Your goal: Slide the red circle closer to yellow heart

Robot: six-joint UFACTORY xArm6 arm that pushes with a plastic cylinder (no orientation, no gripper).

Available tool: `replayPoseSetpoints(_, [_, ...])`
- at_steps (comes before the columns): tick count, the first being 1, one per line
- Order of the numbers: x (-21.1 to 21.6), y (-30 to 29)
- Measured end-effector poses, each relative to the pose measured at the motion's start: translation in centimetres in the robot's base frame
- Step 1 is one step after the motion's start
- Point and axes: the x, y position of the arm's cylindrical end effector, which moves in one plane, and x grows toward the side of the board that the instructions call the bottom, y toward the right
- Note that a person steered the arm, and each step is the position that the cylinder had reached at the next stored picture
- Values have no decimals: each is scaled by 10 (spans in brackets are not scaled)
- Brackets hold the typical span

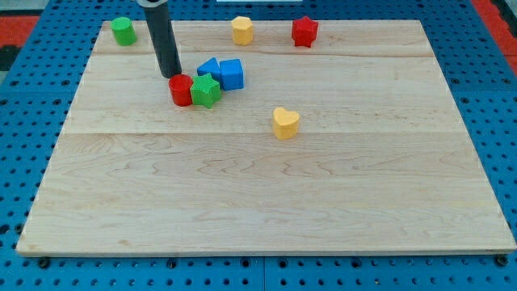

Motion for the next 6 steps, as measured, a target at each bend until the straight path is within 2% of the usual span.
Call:
replayPoseSetpoints(1, [20, 0])
replayPoseSetpoints(2, [74, 0])
replayPoseSetpoints(5, [93, -6])
replayPoseSetpoints(6, [90, 71])
